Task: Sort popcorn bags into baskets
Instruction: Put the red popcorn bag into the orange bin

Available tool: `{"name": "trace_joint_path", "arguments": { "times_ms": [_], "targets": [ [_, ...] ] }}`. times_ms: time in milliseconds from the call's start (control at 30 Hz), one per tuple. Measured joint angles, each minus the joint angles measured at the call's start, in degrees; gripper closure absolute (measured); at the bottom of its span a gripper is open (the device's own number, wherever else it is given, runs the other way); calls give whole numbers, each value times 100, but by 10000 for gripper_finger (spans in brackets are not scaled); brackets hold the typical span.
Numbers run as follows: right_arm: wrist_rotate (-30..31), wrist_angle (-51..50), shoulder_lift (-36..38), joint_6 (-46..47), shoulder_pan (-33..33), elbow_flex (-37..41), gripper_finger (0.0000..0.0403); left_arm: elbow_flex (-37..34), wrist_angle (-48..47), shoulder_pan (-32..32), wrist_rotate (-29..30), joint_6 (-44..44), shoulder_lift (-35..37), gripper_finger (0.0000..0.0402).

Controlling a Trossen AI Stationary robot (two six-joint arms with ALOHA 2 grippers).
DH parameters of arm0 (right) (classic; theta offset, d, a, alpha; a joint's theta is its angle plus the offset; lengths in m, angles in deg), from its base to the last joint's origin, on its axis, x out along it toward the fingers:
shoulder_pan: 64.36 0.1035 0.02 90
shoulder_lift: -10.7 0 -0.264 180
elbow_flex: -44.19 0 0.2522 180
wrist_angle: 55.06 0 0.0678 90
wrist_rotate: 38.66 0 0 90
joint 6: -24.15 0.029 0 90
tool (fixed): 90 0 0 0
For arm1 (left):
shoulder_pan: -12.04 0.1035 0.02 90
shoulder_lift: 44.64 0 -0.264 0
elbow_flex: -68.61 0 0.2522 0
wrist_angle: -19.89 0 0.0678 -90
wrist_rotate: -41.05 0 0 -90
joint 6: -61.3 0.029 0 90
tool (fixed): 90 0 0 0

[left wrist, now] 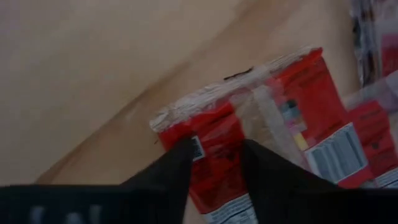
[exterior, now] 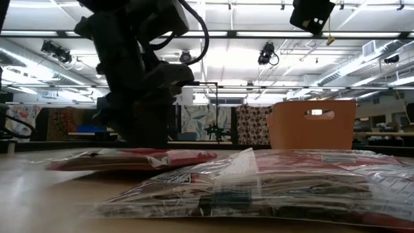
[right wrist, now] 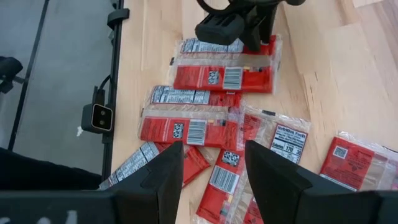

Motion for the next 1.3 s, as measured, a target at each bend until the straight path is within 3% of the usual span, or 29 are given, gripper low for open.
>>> {"name": "trace_joint_path", "arguments": {
  "times_ms": [167,233,400,567,800,1133,1300],
  "targets": [
    [20,4,0,-15,0,0,227,-10,-152,-126,135,-5,-9,375],
    [20,3,0,-12,0,0,227,-13,-137,-148,213,-46,-7,391],
    [94,5,0,-51,0,0,227,-57,173,-149,153,119,235,393],
    [335,64,-201,-384,-29,0,227,-38,359,-253,-452,461,655,388],
    [-360,987,-1214,-479,-130,0,230,-35,410,-999,-721,276,836,390],
    [-453,1832,-2405,-814,-372,0,231,-33,239,-2006,405,-892,485,390],
    [-808,2242,-2758,-808,-691,0,226,-28,425,-2064,419,-1100,127,390]
  ]
}}
